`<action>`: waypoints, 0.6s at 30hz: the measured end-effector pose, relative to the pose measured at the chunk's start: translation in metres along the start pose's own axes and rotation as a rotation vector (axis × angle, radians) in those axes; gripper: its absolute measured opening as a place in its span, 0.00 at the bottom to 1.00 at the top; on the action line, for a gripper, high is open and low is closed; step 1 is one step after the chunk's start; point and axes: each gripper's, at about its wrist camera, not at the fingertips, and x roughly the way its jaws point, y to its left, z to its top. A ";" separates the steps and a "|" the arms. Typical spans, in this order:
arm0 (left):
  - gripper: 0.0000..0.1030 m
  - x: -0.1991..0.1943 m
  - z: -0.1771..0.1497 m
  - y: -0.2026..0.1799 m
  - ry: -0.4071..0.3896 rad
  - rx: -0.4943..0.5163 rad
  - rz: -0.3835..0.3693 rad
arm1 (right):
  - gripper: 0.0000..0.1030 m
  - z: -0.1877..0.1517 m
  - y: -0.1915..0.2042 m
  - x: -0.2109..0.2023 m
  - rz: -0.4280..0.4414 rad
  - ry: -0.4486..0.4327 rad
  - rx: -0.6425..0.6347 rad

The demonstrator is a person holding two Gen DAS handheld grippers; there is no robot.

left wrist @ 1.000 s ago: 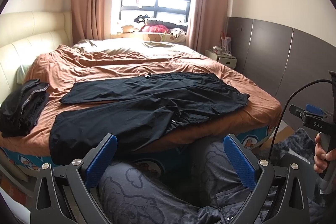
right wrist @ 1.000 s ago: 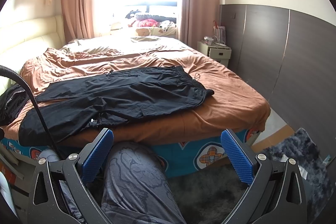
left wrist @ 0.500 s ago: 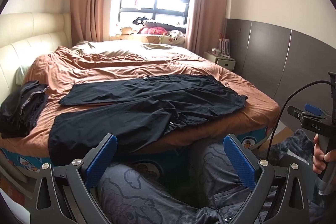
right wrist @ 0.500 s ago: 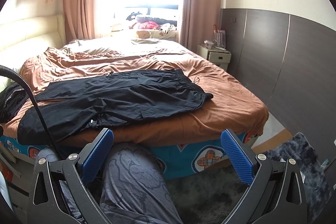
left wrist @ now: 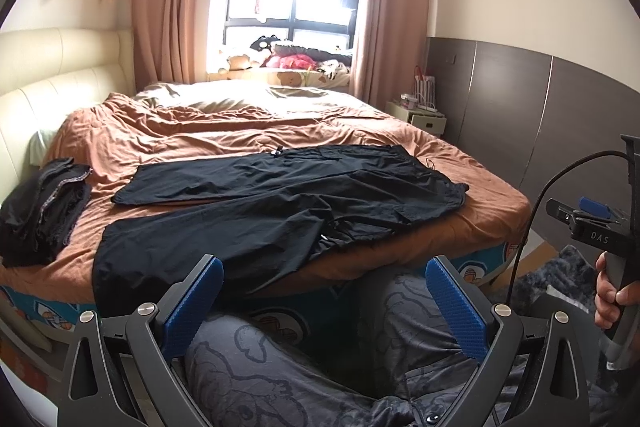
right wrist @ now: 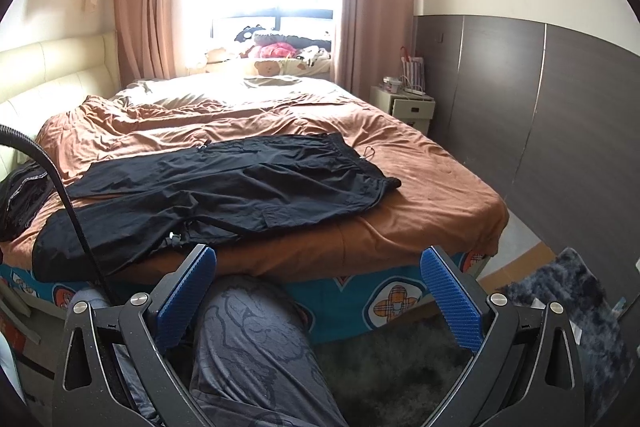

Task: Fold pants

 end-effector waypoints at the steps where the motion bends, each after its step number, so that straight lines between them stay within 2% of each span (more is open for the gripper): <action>1: 0.99 0.000 0.000 0.000 0.000 -0.002 -0.002 | 1.00 0.000 0.000 0.000 0.000 -0.001 0.002; 18: 0.99 -0.001 0.001 0.003 -0.005 -0.016 0.004 | 1.00 -0.001 -0.003 0.000 0.001 -0.004 0.007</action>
